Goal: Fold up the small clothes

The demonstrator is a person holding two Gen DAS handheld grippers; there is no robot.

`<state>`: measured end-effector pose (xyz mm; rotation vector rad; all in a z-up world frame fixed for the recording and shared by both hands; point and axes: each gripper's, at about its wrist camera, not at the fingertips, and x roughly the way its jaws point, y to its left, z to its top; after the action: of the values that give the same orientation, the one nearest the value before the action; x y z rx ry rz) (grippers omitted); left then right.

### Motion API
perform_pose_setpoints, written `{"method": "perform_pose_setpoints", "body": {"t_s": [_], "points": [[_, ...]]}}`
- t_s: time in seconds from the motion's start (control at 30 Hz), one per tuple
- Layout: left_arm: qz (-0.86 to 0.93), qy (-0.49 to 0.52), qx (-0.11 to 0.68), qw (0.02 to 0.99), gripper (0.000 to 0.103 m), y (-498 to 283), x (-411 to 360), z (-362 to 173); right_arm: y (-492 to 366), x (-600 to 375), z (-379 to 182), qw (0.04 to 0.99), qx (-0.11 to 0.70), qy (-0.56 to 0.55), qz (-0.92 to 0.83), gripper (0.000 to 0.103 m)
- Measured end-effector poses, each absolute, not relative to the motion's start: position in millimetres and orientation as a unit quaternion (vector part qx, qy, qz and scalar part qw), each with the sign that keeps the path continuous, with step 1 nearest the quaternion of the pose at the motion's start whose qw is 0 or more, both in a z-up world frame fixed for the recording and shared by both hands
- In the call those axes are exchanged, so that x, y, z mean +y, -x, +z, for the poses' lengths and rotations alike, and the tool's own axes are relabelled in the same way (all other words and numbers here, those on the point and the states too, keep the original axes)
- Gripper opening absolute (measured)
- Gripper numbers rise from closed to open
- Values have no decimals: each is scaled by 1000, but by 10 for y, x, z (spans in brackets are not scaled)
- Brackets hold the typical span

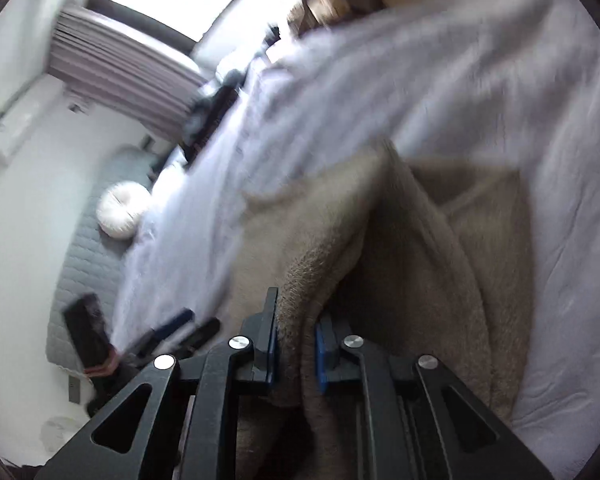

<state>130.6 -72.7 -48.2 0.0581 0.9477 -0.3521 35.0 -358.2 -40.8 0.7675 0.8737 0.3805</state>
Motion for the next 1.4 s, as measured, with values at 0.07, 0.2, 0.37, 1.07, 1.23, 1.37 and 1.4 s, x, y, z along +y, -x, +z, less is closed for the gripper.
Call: {"method": "perform_pose_setpoints", "body": {"t_s": [0.07,0.2,0.37,1.07,1.23,1.37,1.4], "points": [[-187,-37,447,874,95,-1285,-862,-420,-191,-3727,-373,825,398,-364,170,15],[-213,-79,447,865,95,-1216,-1217,-517,85,-4064,-739,812,426,-384,111,15],[-205,-77,470,855,95,-1185,-1275,-689,185,-4197,-1080,791,441,-412,96,15],[-123,-100,461,873,95,-1795,-1222,-804,-510,-4050,-816,841,455,-291,32,13],[-133,-94,470,868,95,-1754,-1145,-723,-377,-4374,-1058,799,439,-410,32,13],[-166,-101,463,865,95,-1579,-970,-527,-159,-4338,-793,807,439,-394,35,18],[-176,-103,461,864,95,-1512,-943,-483,-79,-4296,-691,810,434,-392,52,18]]}}
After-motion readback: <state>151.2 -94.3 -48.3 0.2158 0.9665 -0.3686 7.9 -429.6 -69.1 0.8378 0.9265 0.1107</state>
